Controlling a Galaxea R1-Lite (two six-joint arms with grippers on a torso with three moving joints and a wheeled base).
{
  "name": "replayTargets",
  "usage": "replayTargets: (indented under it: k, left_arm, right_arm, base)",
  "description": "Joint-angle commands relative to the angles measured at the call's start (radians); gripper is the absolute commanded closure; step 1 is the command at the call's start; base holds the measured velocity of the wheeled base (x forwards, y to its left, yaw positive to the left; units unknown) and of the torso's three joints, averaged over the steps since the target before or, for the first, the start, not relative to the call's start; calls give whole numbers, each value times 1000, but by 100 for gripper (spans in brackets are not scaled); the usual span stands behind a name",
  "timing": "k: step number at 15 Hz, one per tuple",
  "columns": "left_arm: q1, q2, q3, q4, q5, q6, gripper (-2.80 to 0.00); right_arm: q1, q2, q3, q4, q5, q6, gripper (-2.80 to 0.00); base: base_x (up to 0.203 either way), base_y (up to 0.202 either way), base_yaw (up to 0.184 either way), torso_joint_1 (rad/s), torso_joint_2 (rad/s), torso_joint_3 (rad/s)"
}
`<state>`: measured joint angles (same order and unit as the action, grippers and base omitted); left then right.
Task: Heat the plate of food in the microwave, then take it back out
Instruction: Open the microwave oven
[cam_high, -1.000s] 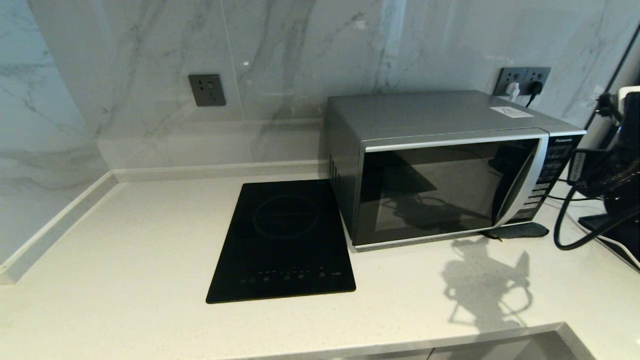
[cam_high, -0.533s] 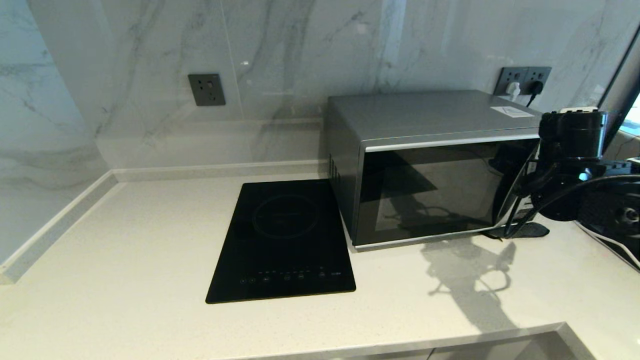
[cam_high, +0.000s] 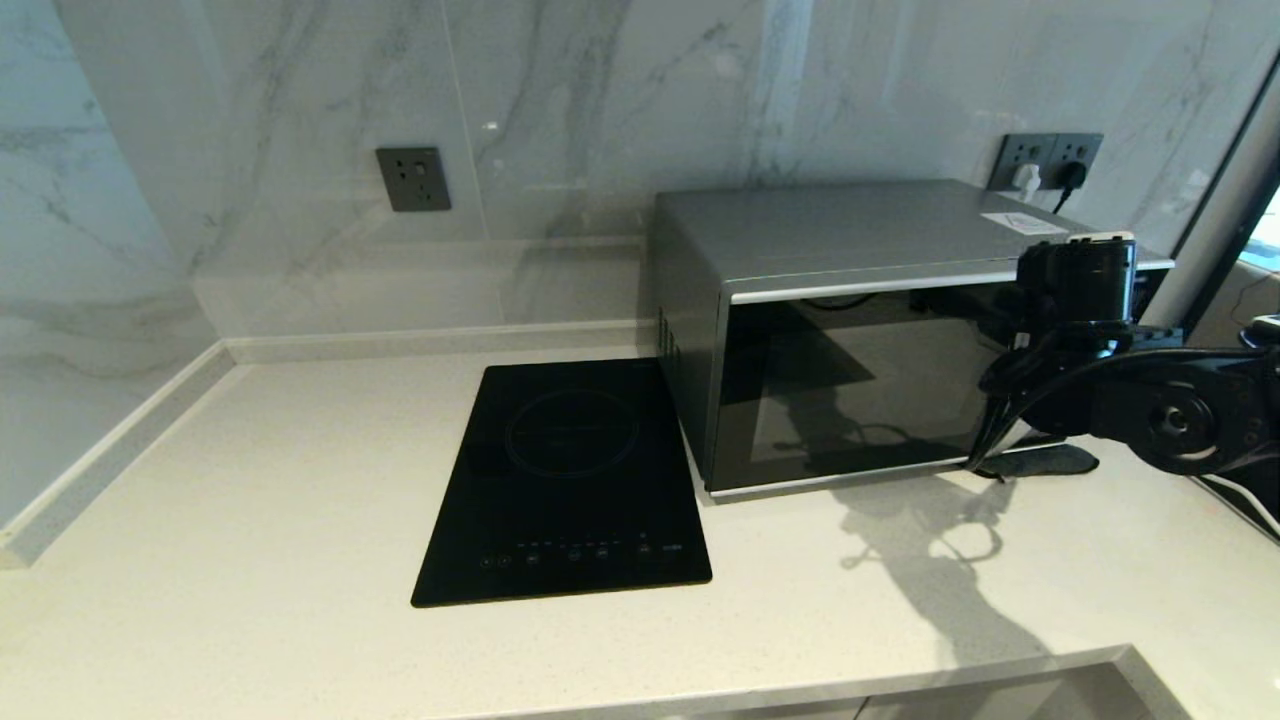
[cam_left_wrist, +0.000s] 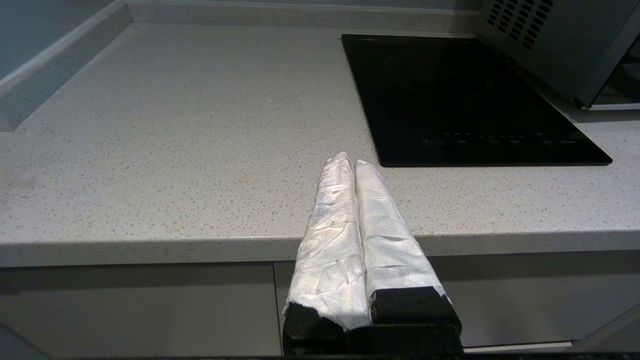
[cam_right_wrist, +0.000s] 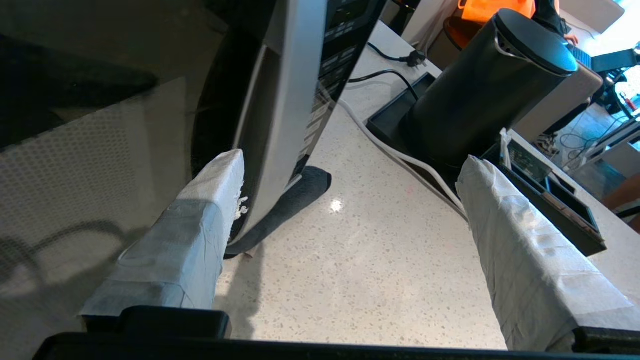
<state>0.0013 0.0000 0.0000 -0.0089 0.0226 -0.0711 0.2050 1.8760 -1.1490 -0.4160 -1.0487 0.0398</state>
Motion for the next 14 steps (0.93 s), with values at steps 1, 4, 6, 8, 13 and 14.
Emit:
replayTargets:
  k: [1,4,6,8,13,14]
  left_arm:
    - [0,2,0,0,0,-1,0]
    - [0,2,0,0,0,-1,0]
    - [0,2,0,0,0,-1,0]
    - [0,2,0,0,0,-1,0]
    - [0,2,0,0,0,-1,0]
    - [0,2,0,0,0,-1,0]
  right_arm:
    - [-2,33,-20,-2,-5,0,-280]
    - [-14,61,-45,-3,-3,0,-280]
    - [-35,77,-66,-3,-1,0,-280]
    - [-48,78,-67,-3,1,0,-280]
    - [-108,81,-67,-1,35,0,-280]
    - [-113,81,-67,-1,48,0,-280]
  base:
    - [0,0,0,0,0,0]
    - [0,0,0,0,0,0]
    - [0,0,0,0,0,0]
    - [0,0,0,0,0,0]
    - [0,0,0,0,0,0]
    - [0,0,0,0,0,0]
